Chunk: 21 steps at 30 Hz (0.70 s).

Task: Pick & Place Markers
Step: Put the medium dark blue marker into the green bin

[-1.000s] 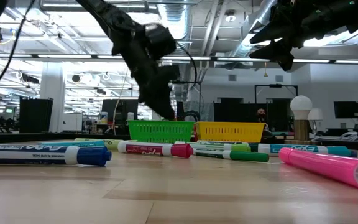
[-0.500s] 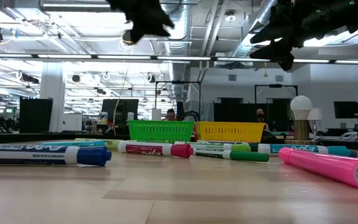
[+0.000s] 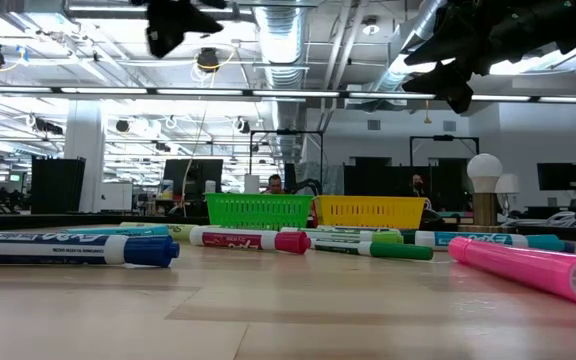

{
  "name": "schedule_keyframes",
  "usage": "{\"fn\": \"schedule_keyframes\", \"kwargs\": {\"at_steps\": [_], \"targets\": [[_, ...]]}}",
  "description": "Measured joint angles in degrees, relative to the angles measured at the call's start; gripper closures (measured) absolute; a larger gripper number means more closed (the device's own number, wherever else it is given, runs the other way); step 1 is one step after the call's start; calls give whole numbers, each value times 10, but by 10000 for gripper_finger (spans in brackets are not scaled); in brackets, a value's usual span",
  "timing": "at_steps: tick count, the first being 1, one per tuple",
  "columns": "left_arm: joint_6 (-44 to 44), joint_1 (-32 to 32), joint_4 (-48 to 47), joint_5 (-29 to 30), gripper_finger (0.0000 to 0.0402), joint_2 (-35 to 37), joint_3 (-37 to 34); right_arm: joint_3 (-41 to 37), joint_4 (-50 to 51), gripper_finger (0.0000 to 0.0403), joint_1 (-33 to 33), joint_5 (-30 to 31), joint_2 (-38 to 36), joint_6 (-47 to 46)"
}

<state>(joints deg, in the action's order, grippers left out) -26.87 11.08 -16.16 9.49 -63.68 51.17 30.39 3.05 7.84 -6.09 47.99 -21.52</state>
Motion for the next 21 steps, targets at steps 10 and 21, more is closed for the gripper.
{"fn": "schedule_keyframes", "kwargs": {"at_steps": [10, 21], "targets": [[-20, 83, 102, 94, 266, 133, -162, 0, -1, 217, -2, 0, 0, -12], [-40, 77, 102, 91, 266, 266, -307, 0, -15, 217, -70, 29, 0, -1]]}}
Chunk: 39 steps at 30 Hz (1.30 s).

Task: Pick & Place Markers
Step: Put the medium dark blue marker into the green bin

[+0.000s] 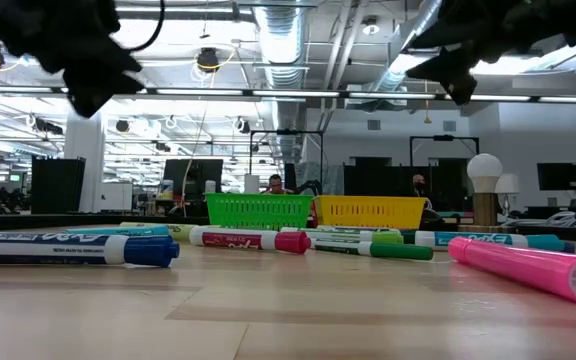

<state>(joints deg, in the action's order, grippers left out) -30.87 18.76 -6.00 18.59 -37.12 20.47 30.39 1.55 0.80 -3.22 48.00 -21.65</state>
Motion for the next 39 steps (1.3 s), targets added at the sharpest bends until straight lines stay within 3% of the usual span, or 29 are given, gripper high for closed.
{"fn": "schedule_keyframes", "kwargs": {"at_steps": [9, 15, 29, 39], "targets": [[-10, -18, 1, -52, 266, 100, -68, 31, -10, 217, -57, 92, 1, 22], [-10, -20, 1, -54, 266, 132, -89, 77, 82, 217, -79, 126, 13, -9], [5, -20, -1, -54, 266, 131, -90, 211, 424, 217, -97, 100, 221, -136], [18, -20, 0, -54, 266, 131, -90, 221, 461, 217, -97, 31, 329, -168]]}}
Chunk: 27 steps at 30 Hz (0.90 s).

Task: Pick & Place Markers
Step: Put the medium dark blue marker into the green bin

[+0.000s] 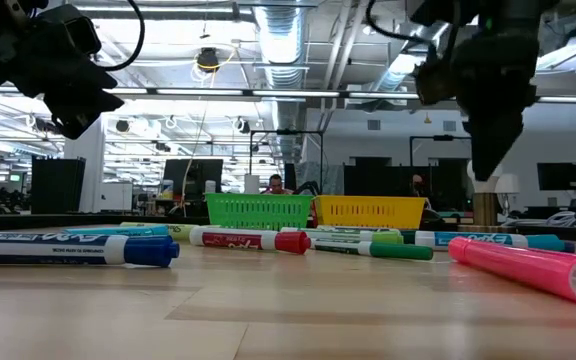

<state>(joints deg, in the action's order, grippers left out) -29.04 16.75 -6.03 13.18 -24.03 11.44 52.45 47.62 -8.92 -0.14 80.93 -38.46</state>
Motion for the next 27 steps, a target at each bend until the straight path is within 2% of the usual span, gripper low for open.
{"fn": "schedule_keyframes", "kwargs": {"at_steps": [12, 27], "targets": [[-3, 0, 4, 0, 266, 0, 0, 0, 36, 217, -2, 2, 85, -6], [-4, 0, 9, 1, 266, 0, 0, 0, 17, 217, 14, 25, 159, -7]]}}
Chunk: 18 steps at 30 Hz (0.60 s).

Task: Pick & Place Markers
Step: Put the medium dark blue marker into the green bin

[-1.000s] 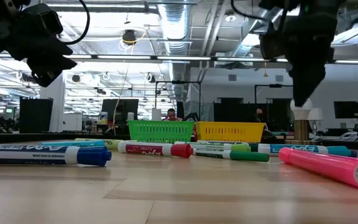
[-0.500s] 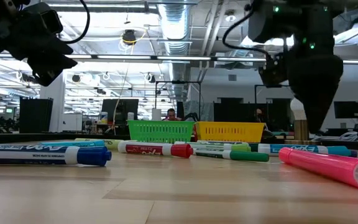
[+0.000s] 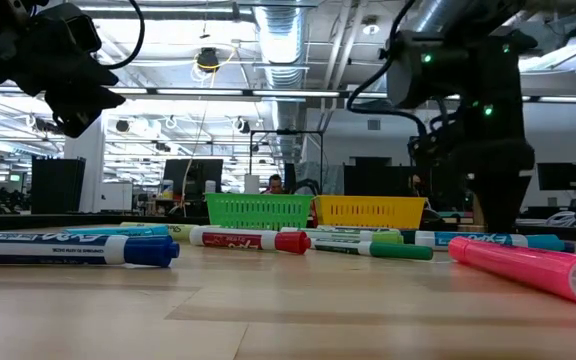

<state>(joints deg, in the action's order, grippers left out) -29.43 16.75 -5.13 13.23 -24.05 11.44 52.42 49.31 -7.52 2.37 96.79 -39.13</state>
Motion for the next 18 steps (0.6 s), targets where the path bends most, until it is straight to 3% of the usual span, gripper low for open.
{"fn": "schedule_keyframes", "kwargs": {"at_steps": [7, 18], "targets": [[0, 0, 0, 0, 266, 0, 0, 2, -12, 243, 17, -7, 26, -16], [2, 0, 0, 0, 266, 0, 0, 1, -19, 347, 27, -19, 24, -34]]}}
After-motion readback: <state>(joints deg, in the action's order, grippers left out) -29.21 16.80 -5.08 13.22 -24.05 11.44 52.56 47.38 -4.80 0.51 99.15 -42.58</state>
